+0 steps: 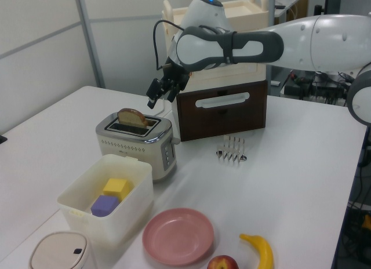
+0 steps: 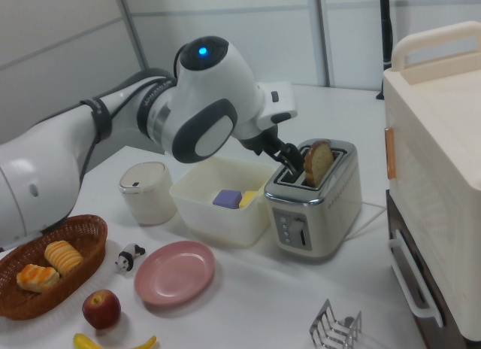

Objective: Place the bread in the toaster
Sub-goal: 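Open the gripper and raise it away from the toaster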

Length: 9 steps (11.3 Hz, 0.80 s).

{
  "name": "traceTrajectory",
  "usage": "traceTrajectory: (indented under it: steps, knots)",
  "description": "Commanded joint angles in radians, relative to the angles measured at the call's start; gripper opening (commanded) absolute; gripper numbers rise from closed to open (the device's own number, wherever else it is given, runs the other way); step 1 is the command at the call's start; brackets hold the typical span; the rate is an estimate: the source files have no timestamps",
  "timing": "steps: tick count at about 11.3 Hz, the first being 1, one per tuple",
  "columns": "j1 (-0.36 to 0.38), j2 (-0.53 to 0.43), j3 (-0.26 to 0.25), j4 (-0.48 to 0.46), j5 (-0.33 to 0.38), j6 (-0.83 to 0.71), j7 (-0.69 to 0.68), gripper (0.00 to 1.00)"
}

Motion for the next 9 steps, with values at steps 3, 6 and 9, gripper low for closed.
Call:
traceTrajectory:
  steps: [3, 6, 9]
  knots:
    - [-0.006, -0.087, -0.011, -0.023, -0.173, -0.262, -0.022, 1.0]
    - [-0.005, -0.105, -0.01, -0.023, -0.266, -0.44, -0.022, 1.0]
    - [0.0, -0.107, -0.005, -0.023, -0.29, -0.492, -0.022, 1.0]
